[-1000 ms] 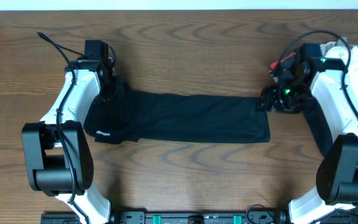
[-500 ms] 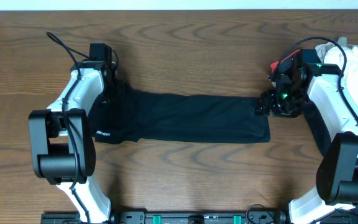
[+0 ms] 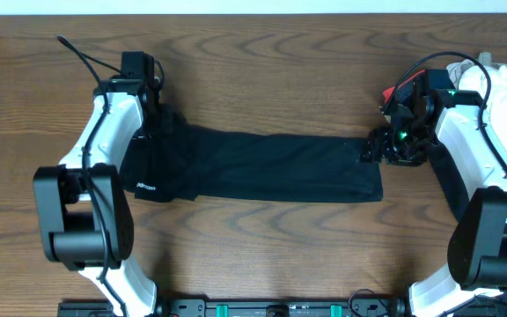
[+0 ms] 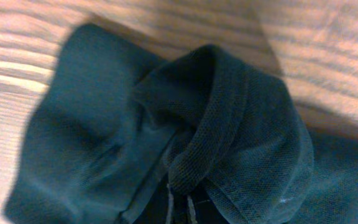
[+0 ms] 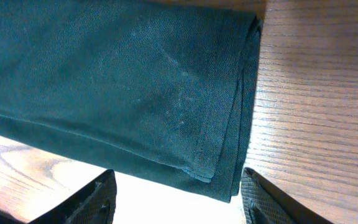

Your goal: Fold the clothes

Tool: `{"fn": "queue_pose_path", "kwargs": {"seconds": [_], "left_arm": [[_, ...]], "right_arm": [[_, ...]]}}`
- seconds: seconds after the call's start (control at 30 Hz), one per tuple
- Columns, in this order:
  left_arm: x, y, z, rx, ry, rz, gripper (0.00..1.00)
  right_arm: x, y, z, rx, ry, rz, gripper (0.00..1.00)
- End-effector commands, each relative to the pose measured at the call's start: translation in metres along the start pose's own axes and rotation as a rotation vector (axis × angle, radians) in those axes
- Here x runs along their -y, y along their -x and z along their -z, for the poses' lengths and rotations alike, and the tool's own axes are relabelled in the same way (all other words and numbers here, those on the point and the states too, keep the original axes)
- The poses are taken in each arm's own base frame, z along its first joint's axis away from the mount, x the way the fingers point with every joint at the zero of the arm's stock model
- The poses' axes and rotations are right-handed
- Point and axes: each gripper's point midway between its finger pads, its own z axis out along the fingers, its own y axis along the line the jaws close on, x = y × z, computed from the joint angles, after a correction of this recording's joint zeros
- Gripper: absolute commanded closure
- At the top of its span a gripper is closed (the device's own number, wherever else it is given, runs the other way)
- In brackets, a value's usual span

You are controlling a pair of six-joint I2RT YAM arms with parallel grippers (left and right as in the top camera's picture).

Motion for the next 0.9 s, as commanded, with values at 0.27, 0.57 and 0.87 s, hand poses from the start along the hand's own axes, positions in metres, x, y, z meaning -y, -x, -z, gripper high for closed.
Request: {"fn": "queue_pose_path", "kwargs": {"seconds": [0.27, 0.57, 0.87], "left_arm": [[-0.039, 0.025, 0.016, 0.096, 0.073, 0.072, 0.92], [-0.045, 0.022, 0.015, 0.085, 0.078, 0.084, 0.84], [-0.045, 0.022, 0.015, 0.086, 0.078, 0.085, 0.83]], "right_arm": [[-0.005, 0.002, 0.001, 0.011, 0.007, -0.001, 0.37], [0.026, 0.002, 0.000, 0.026, -0.161, -0.135, 0.39], [0.008, 0.014, -0.033, 0.115, 0.008, -0.090, 0.53]]}}
